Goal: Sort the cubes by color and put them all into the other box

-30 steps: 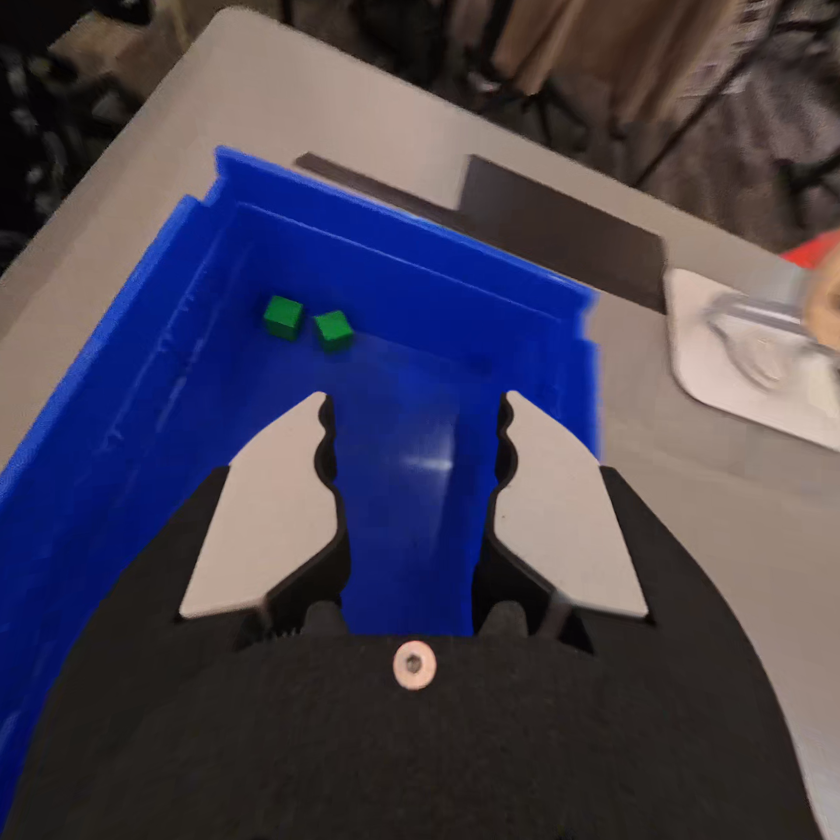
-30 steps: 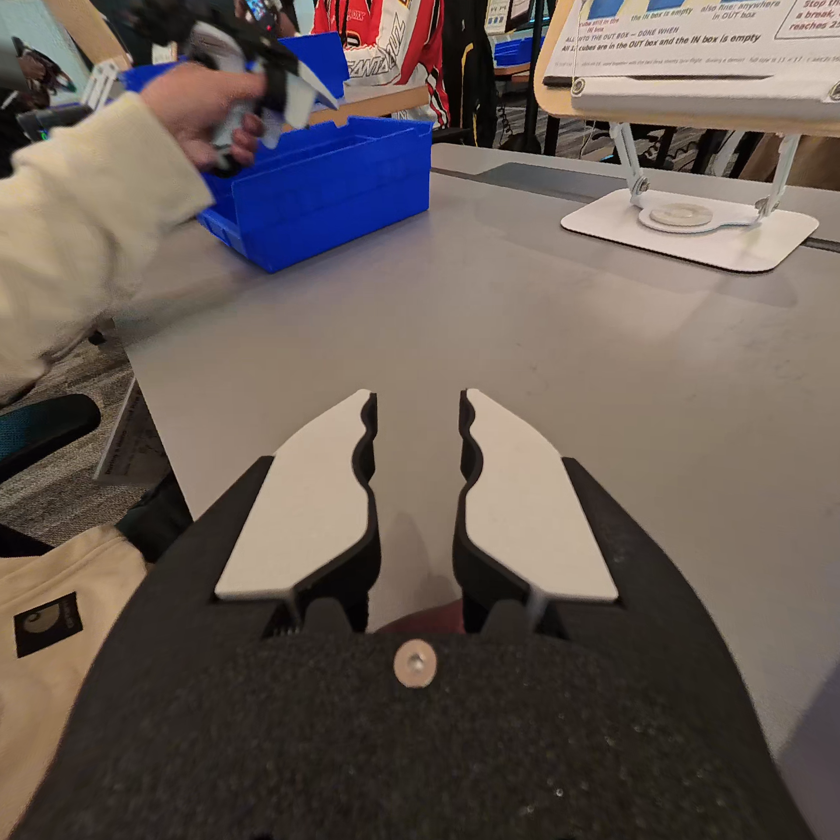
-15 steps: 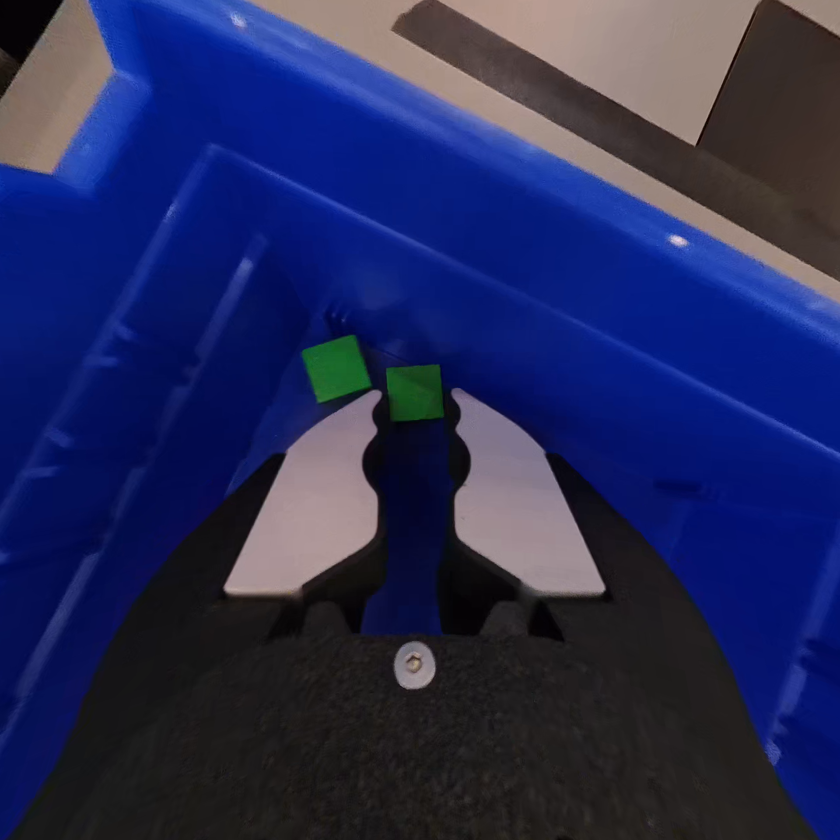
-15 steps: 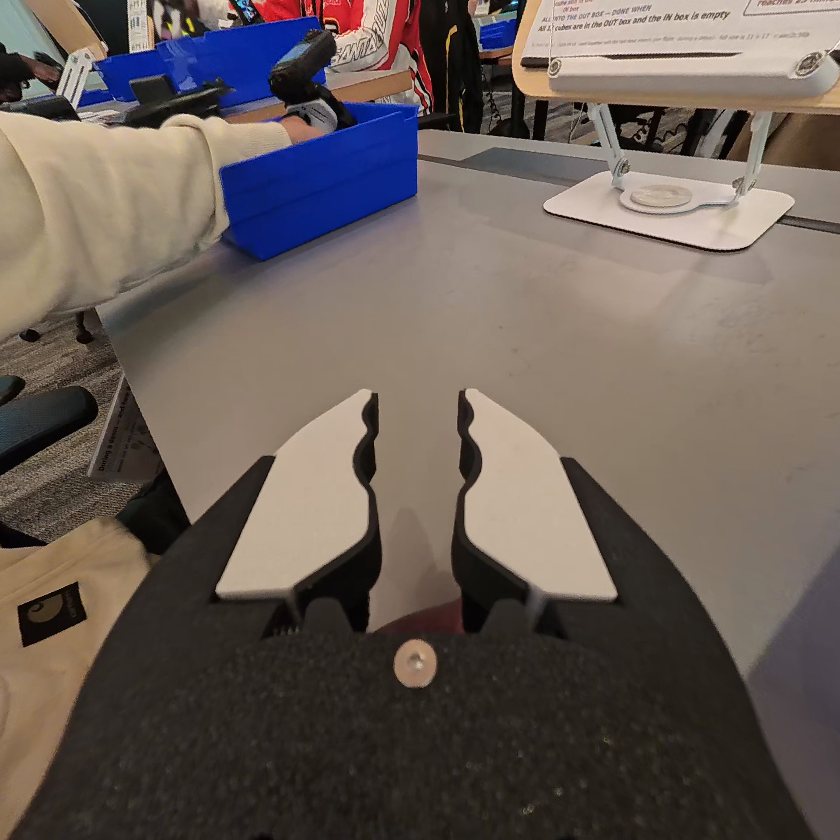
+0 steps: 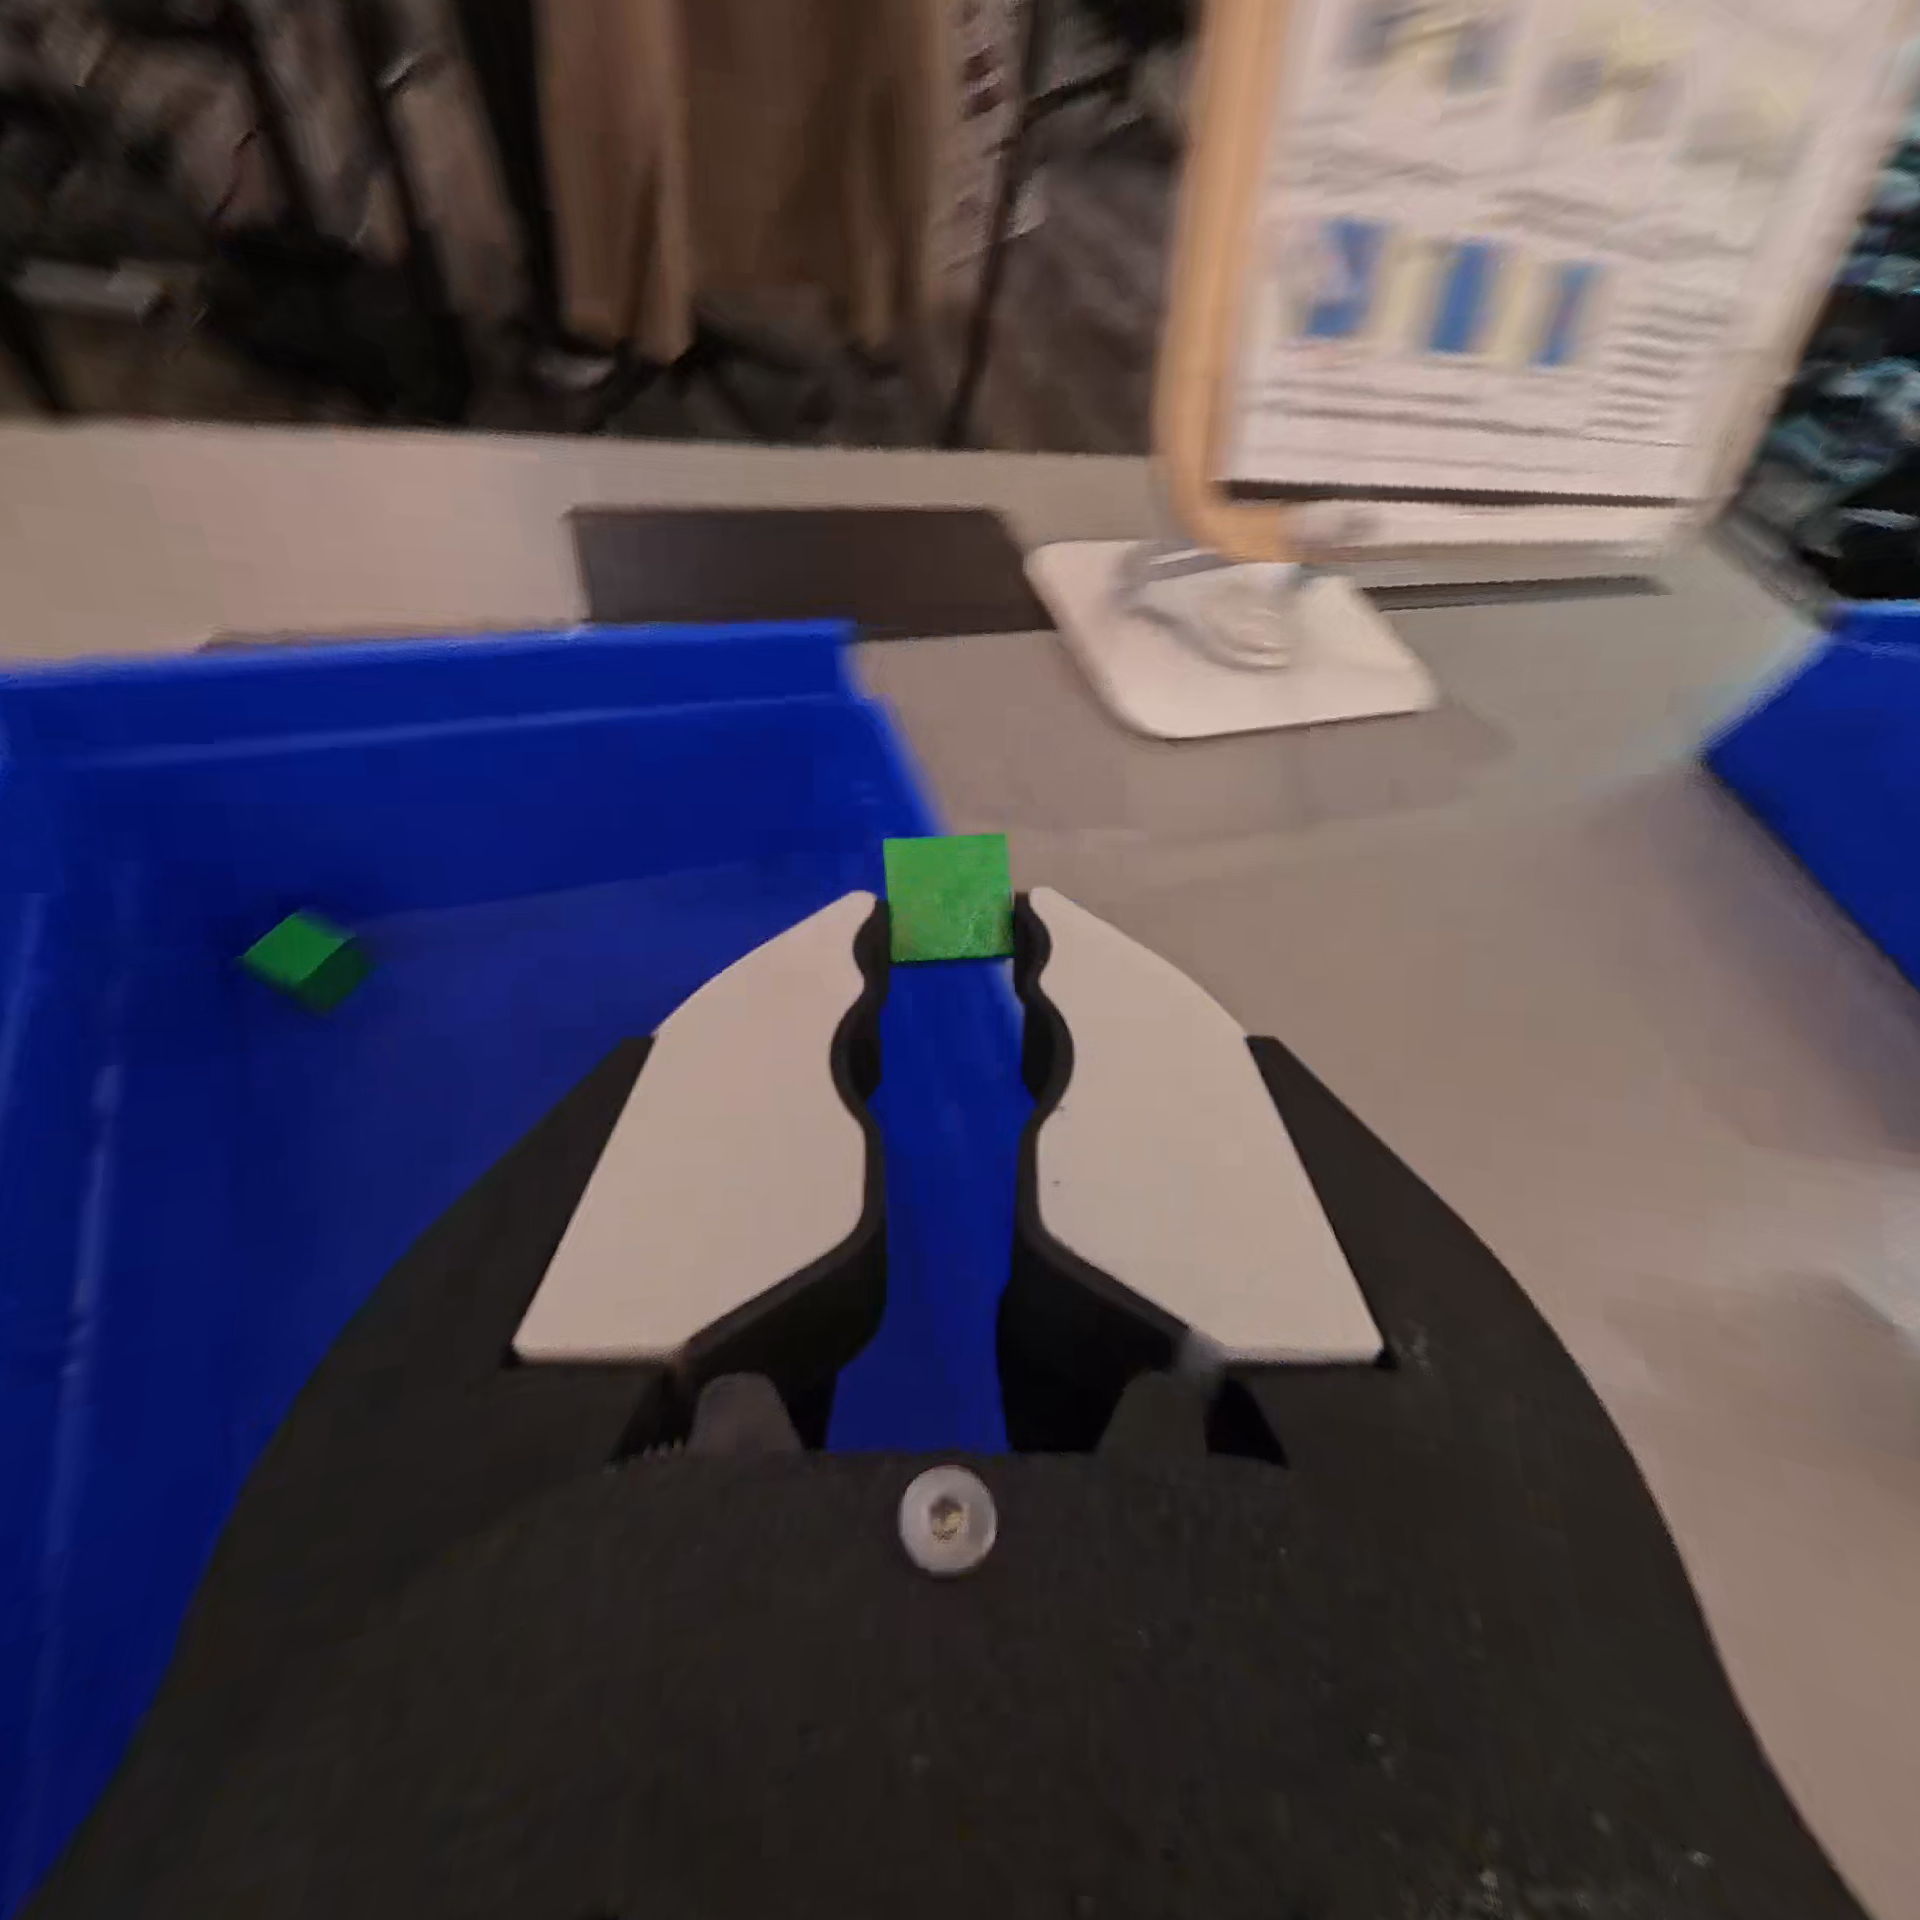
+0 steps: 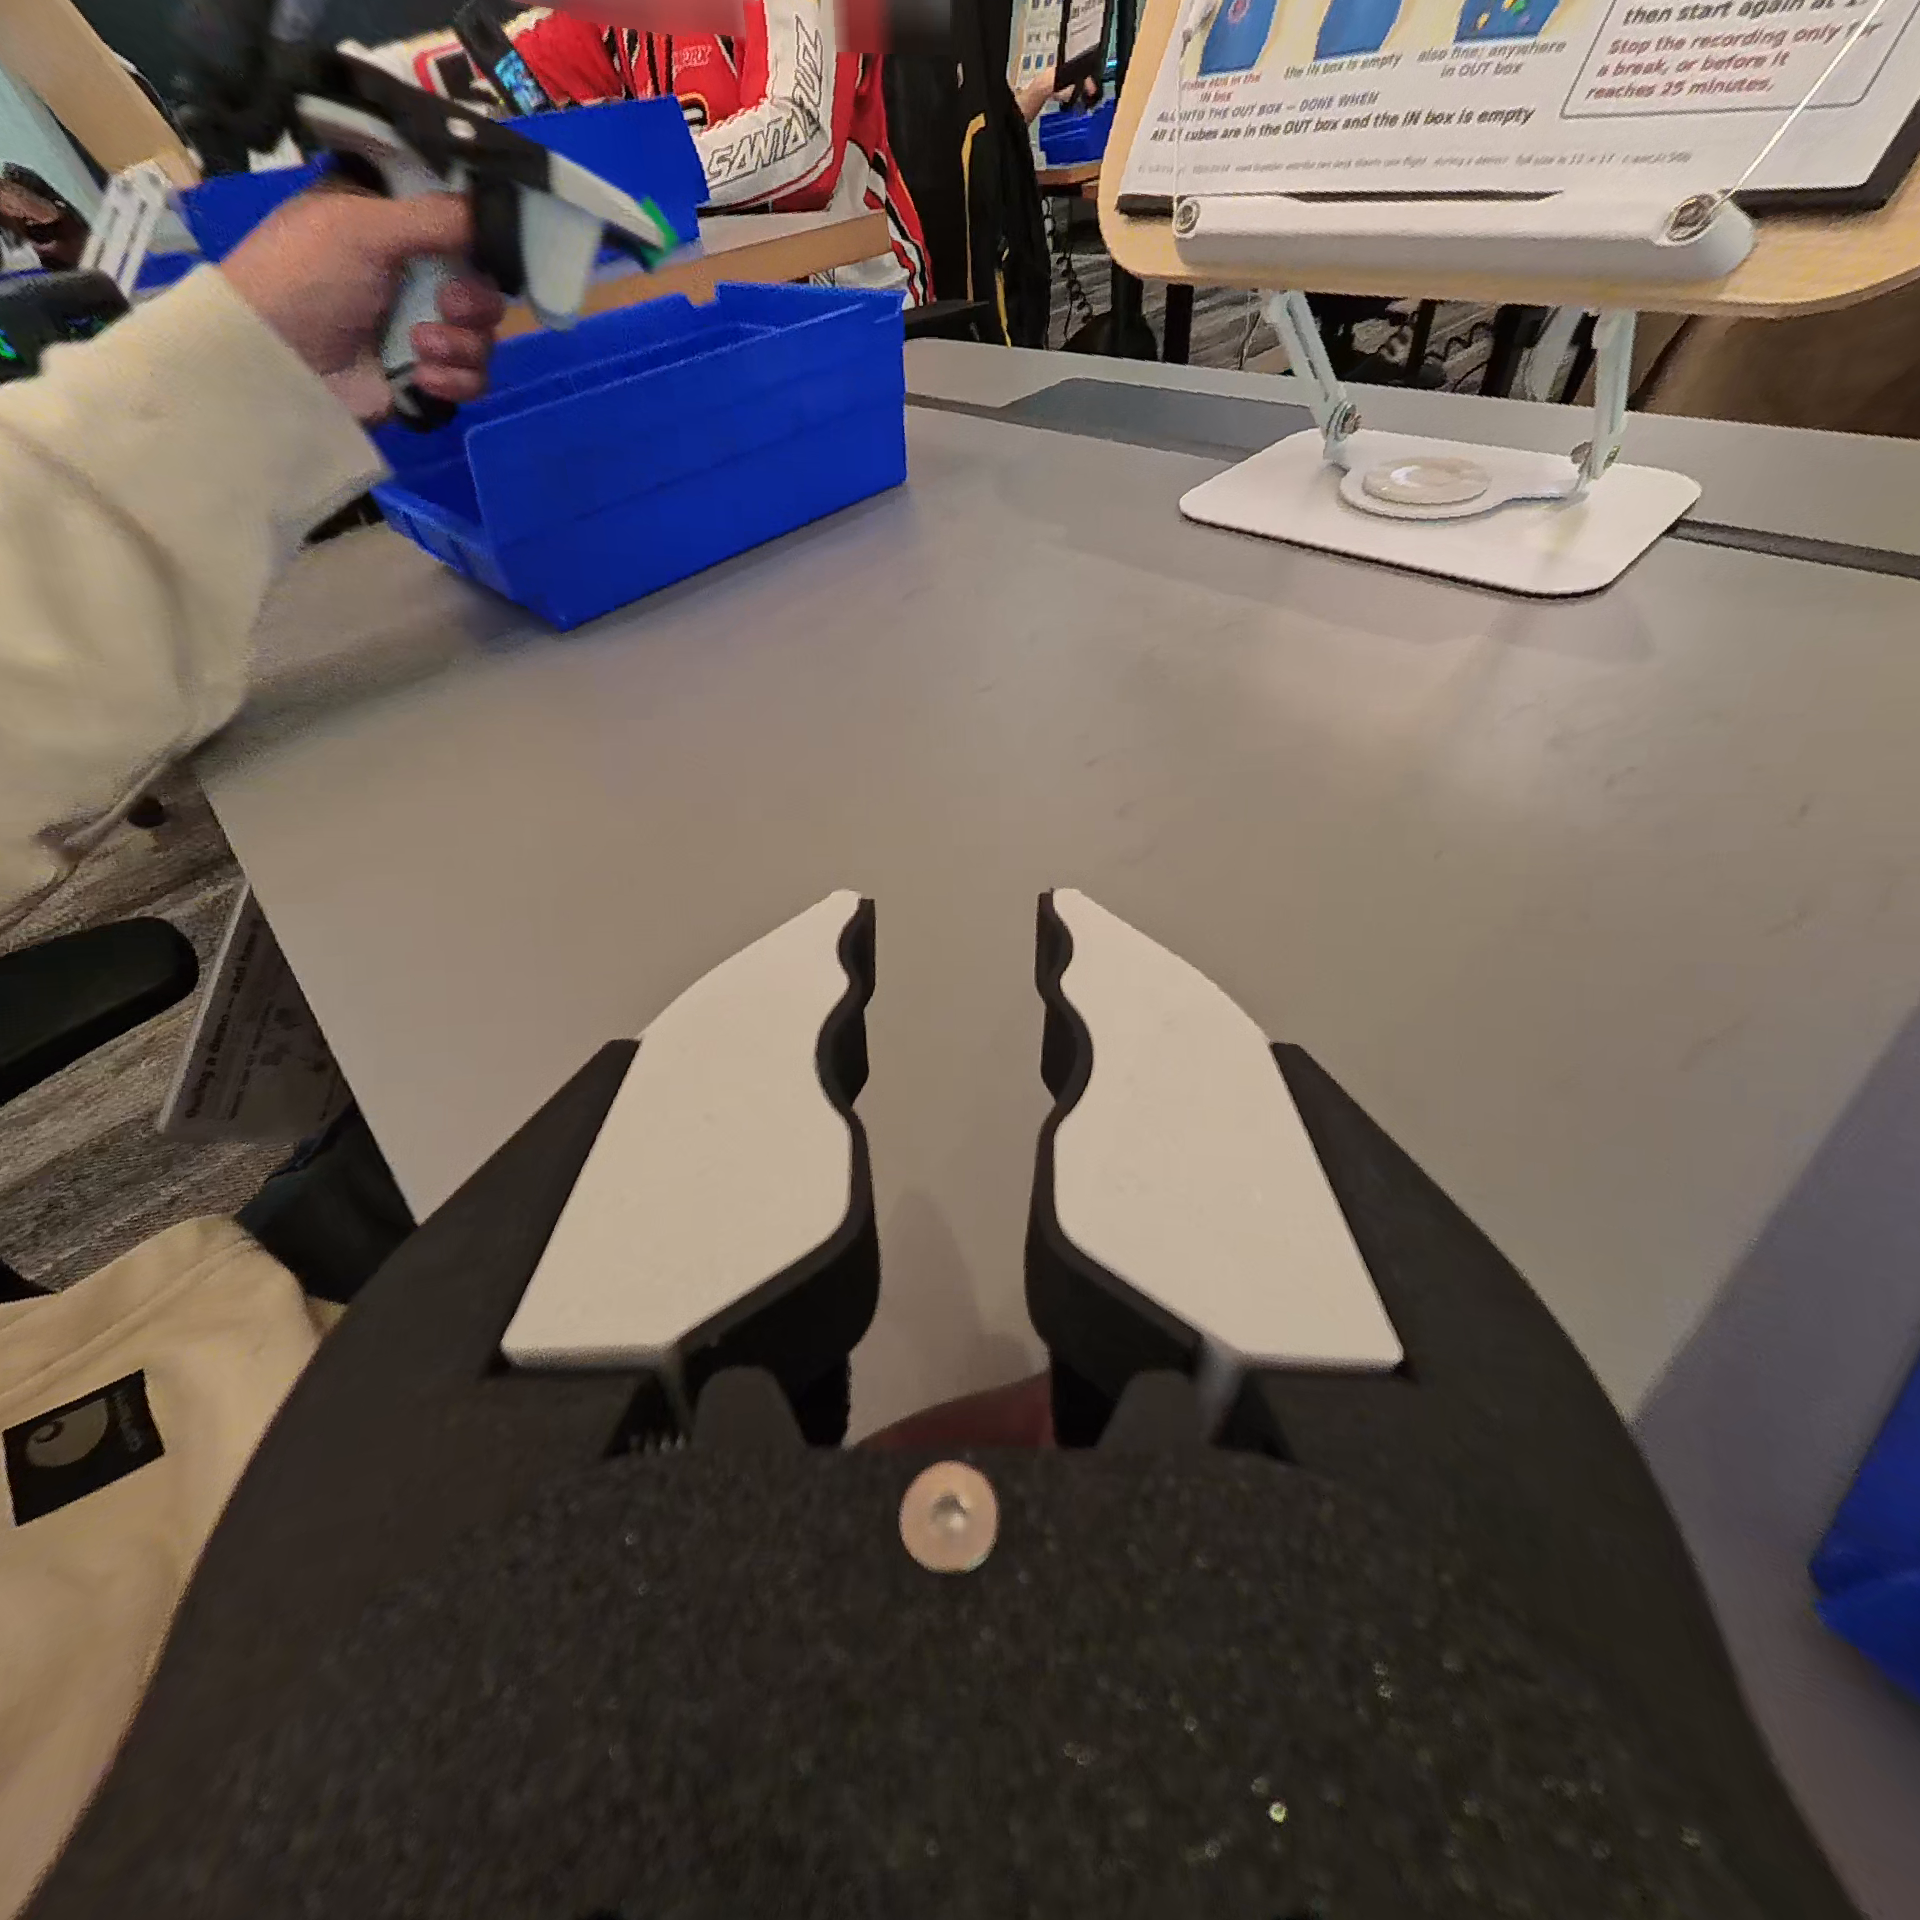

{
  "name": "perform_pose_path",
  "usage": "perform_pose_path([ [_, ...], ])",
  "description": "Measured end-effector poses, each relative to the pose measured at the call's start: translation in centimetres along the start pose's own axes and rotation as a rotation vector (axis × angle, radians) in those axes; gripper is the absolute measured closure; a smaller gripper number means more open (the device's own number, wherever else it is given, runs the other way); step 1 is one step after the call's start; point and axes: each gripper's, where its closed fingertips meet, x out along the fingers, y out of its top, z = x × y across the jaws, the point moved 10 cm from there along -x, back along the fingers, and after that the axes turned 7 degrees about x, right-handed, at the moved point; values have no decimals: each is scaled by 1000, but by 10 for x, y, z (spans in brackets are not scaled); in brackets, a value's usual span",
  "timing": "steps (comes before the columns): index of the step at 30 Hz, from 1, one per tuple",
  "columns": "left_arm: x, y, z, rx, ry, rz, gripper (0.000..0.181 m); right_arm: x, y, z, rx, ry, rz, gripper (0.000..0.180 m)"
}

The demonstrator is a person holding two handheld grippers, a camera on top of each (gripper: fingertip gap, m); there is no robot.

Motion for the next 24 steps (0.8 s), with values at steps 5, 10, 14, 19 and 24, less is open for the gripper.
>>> perform_pose_path([
  [5, -38, -4, 86, 125, -394, 166, 159, 6, 8, 1, 46, 37, 21, 151],
  [10, -28, -35, 154, 190, -676, 176, 159, 25, 5, 1, 110, 124, 39, 152],
  [14, -17, -57, 175, 171, -795, 155, 159, 35, -1, 3, 181, 179, 43, 152],
  [19, -12, -57, 183, 158, -963, 189, 159, 48, 13, 2, 246, 341, 93, 151],
  [24, 6, -48, 214, 267, -1105, 202, 159, 89, 41, -10, 578, 735, 2, 145],
])
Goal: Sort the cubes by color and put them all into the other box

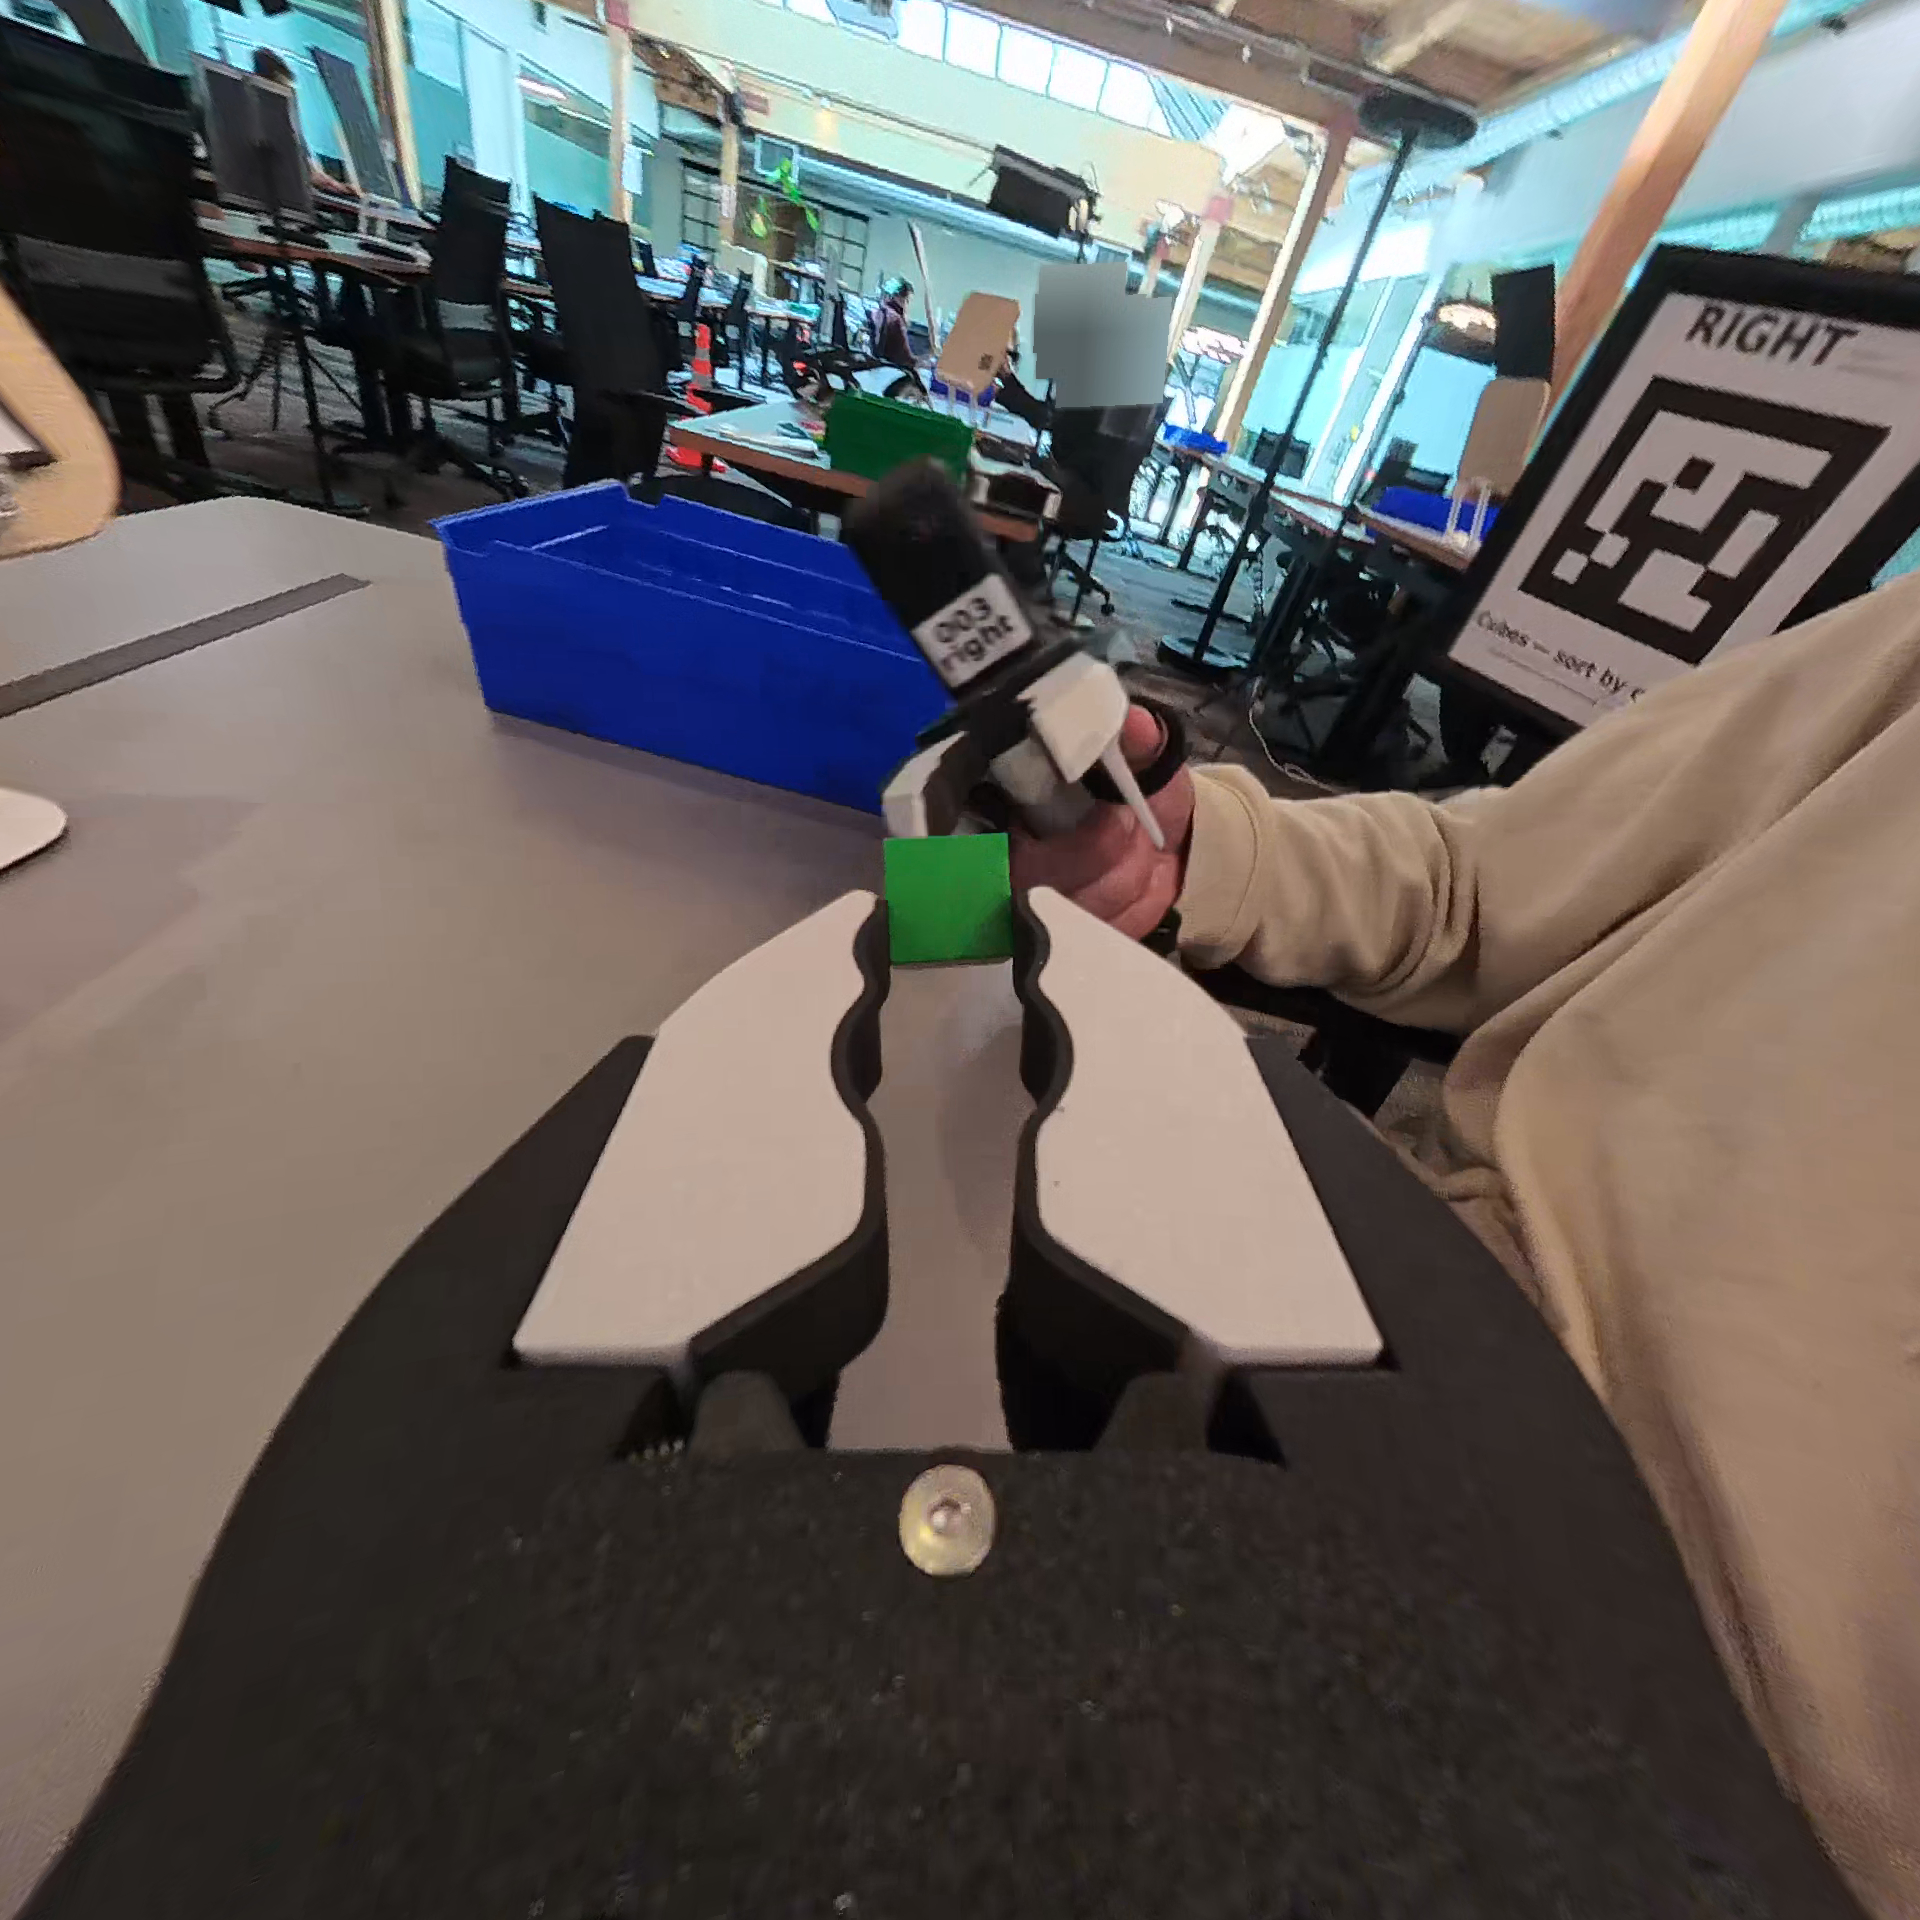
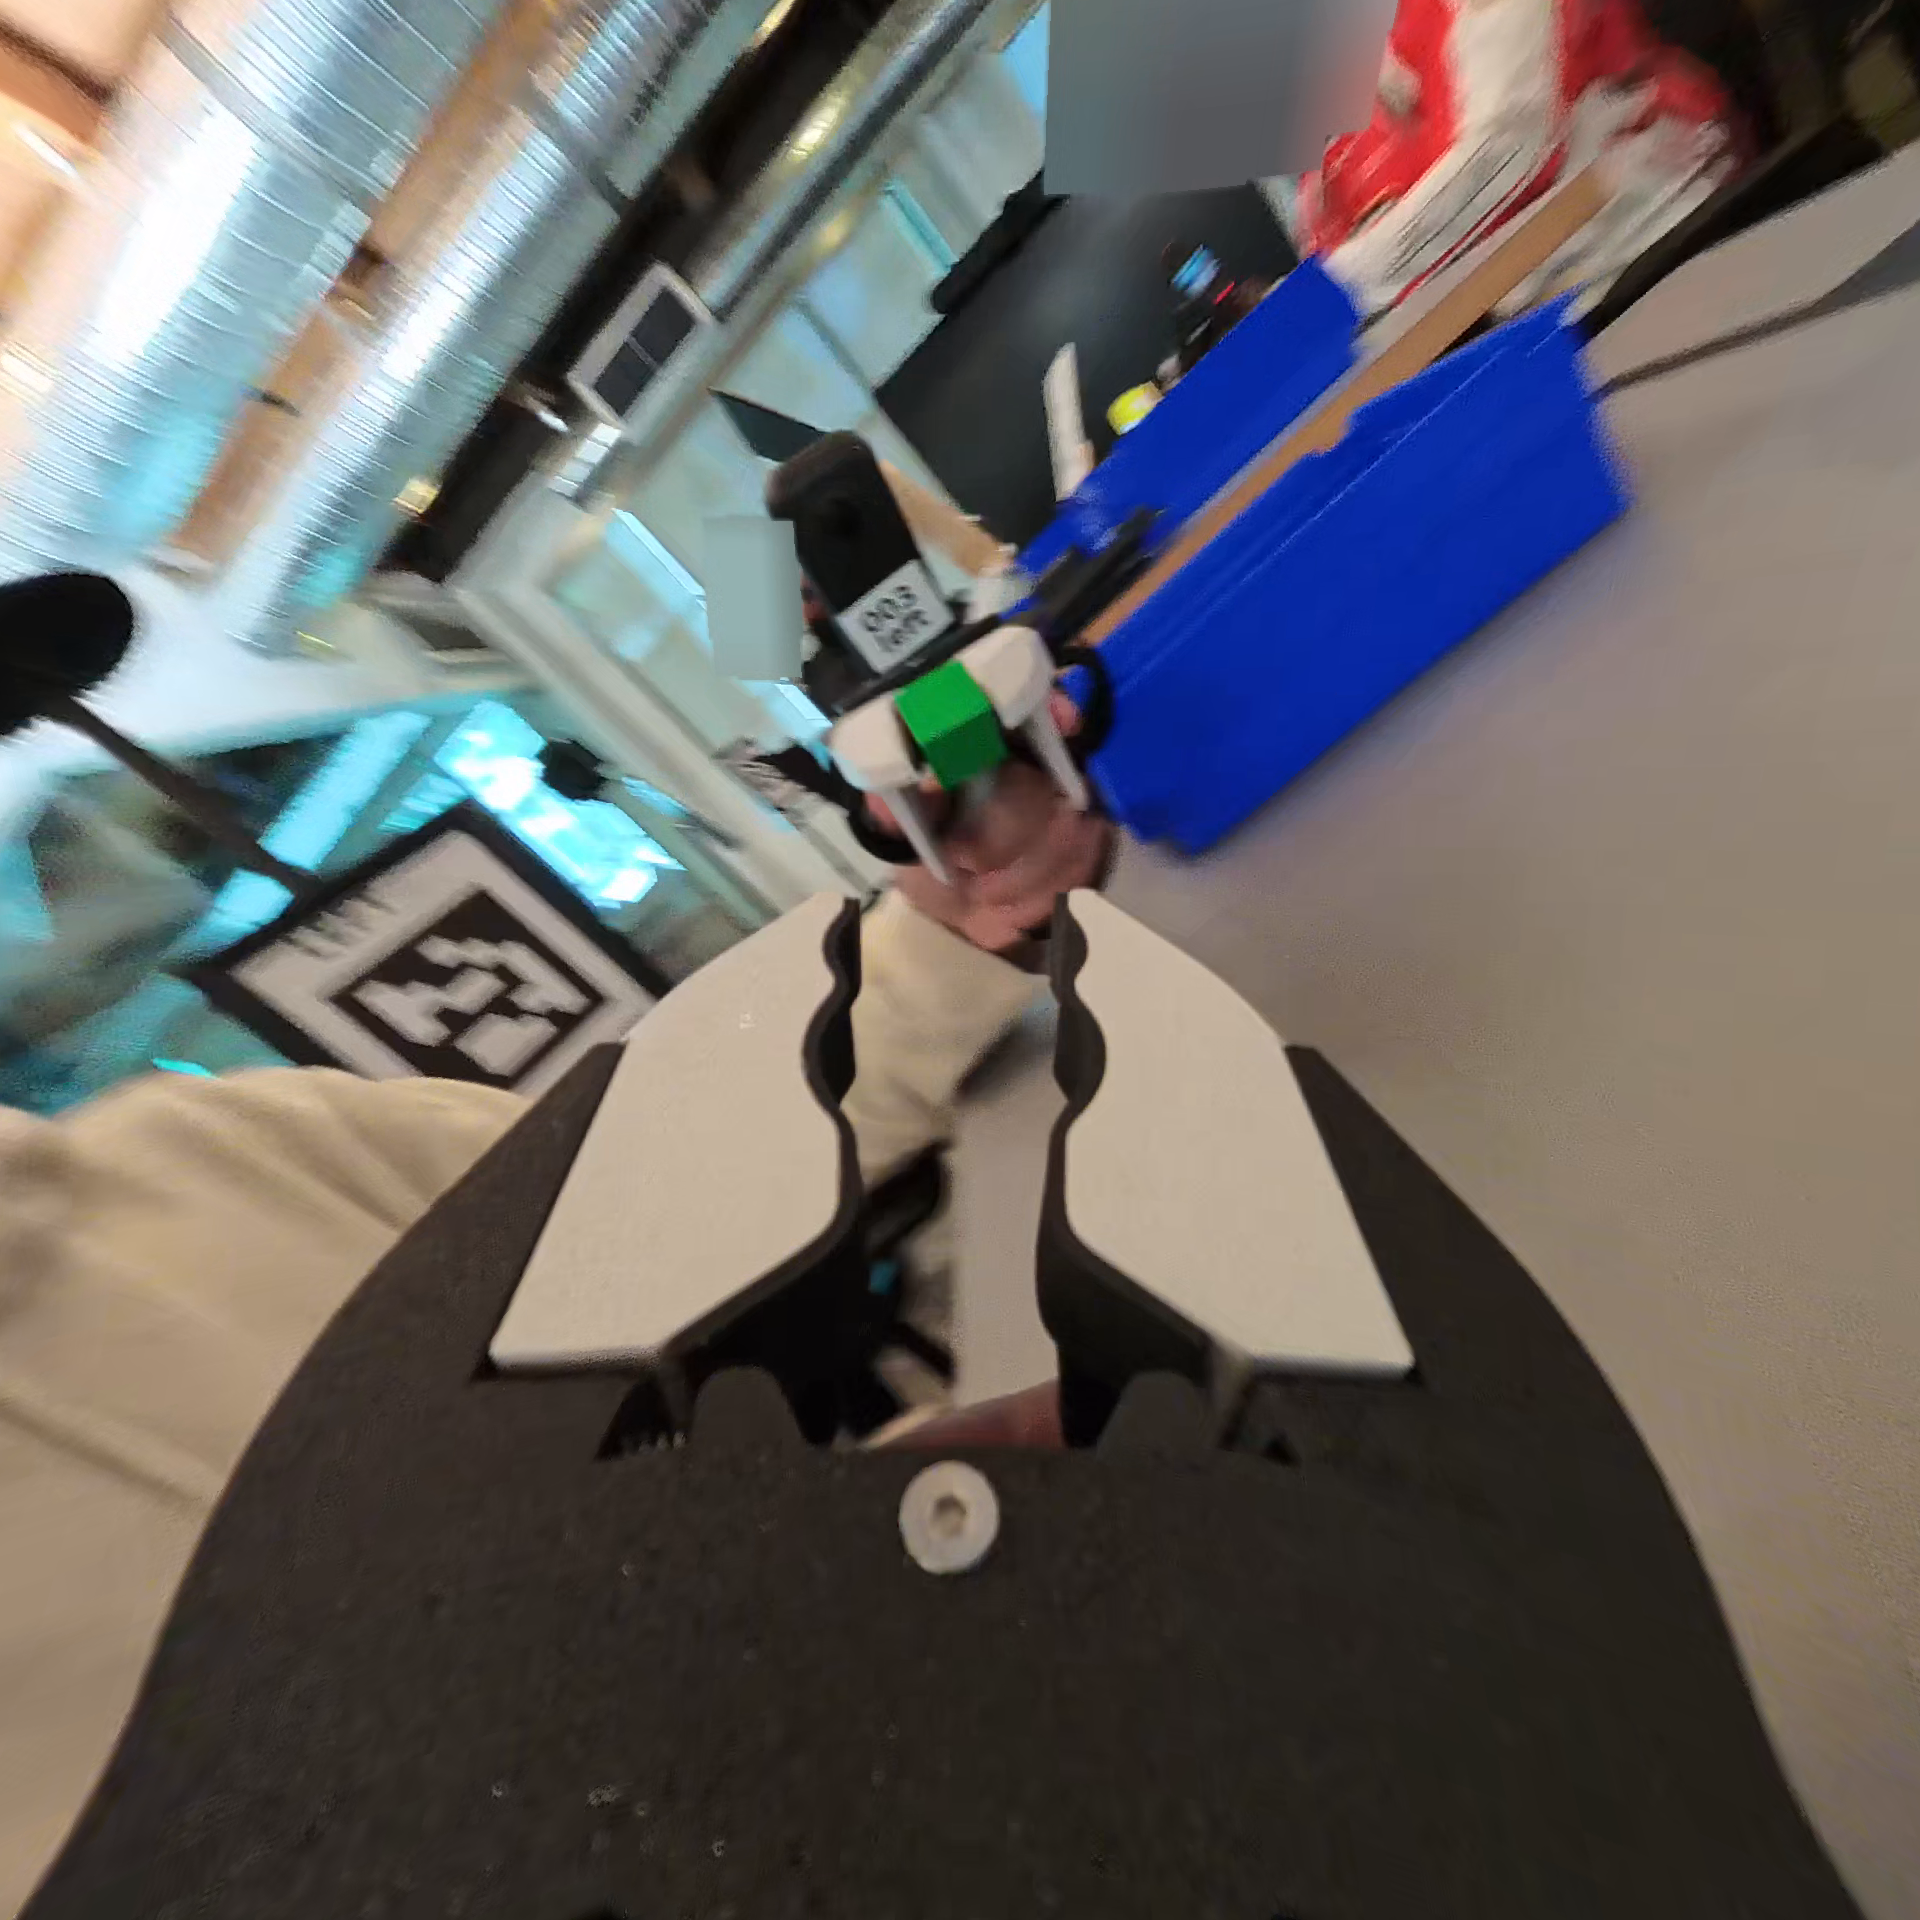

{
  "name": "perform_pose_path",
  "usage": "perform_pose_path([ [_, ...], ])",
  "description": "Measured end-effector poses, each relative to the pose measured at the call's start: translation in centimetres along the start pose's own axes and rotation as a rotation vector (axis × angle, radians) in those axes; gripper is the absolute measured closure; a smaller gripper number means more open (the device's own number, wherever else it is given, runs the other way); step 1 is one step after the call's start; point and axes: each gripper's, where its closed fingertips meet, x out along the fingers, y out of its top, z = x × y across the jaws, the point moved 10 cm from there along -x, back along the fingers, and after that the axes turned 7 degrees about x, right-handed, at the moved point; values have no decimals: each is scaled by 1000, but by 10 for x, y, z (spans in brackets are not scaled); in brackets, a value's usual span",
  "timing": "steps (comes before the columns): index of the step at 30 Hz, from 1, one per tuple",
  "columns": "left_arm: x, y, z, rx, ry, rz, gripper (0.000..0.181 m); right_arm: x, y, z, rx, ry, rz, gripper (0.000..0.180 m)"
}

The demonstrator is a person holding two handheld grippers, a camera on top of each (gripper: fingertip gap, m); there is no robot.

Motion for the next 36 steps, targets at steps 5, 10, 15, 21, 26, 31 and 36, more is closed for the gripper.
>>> perform_pose_path([
  [5, 31, -1, 3, 98, -49, -65, 159, 25, -1, 18, 428, 200, 39, 140],
  [10, 46, -7, 2, 134, -62, -84, 159, 32, -14, 25, 599, 308, 35, 140],
  [15, 56, -11, 2, 179, -76, -73, 159, 36, -23, 36, 710, 398, 79, 151],
  [21, 61, -17, 3, 221, -29, -84, 159, 37, -28, 38, 721, 425, 102, 155],
  [26, 49, -9, 22, 169, 105, -111, 105, 24, -20, 38, 609, 330, 92, 158],
  [31, 19, -19, 40, 21, 629, -204, 103, 2, -11, 30, 394, 156, 94, 158],
  [36, 10, -52, 58, -127, 804, -179, 120, -15, -10, 26, 242, 23, 97, 158],
])
